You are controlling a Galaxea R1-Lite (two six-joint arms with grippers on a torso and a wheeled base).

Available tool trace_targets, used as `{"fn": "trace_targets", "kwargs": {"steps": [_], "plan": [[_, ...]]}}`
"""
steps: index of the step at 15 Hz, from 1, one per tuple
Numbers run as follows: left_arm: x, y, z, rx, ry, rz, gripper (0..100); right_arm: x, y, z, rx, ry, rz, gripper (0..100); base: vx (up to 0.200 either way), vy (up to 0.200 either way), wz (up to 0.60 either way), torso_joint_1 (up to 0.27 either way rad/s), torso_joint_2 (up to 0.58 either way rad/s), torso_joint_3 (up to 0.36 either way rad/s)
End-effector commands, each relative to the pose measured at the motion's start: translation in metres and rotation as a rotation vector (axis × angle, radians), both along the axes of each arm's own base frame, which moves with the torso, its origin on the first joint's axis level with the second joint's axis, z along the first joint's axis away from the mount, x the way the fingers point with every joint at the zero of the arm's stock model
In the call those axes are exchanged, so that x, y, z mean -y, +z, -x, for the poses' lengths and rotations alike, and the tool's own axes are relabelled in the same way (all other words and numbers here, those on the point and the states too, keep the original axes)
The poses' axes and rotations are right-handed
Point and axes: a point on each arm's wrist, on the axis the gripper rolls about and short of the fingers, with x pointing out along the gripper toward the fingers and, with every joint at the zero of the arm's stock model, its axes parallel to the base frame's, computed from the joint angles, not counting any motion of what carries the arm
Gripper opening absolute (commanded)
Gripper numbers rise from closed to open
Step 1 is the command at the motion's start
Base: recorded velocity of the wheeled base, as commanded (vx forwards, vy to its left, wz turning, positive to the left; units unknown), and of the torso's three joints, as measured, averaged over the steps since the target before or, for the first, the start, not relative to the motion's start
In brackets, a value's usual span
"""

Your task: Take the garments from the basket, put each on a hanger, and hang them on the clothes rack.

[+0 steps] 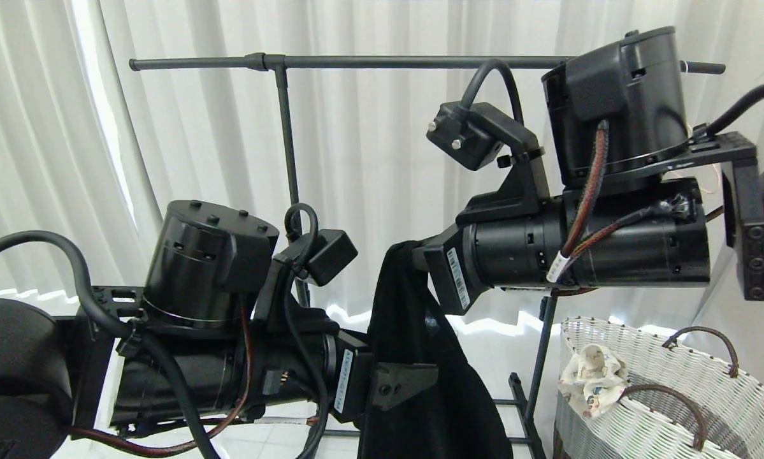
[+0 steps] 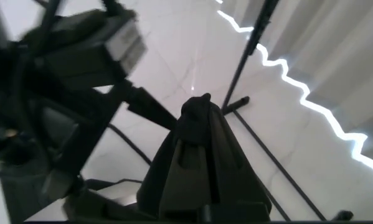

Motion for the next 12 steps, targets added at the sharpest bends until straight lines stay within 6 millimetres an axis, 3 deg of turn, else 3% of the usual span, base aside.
{"fn": "trace_targets", "kwargs": {"steps": [1,5,12], "plan": [[-0.005,0.002,0.004,0.009,0.007,0.001,100,-0.004,-0.004,-0.004,0.001,-0.024,0.015,0,0.0,0.0,0.0,0.0,0.0,0.0],[-0.016,0.006,0.016,0.035,0.026,0.009,100,0.001,-0.004,-0.011,0.012,-0.079,0.032,0,0.0,0.0,0.0,0.0,0.0,0.0],[-0.006,0.026,0.014,0.099,0.026,0.047,100,0.002,0.002,-0.021,0.022,-0.174,0.079,0,0.0,0.0,0.0,0.0,0.0,0.0]]}}
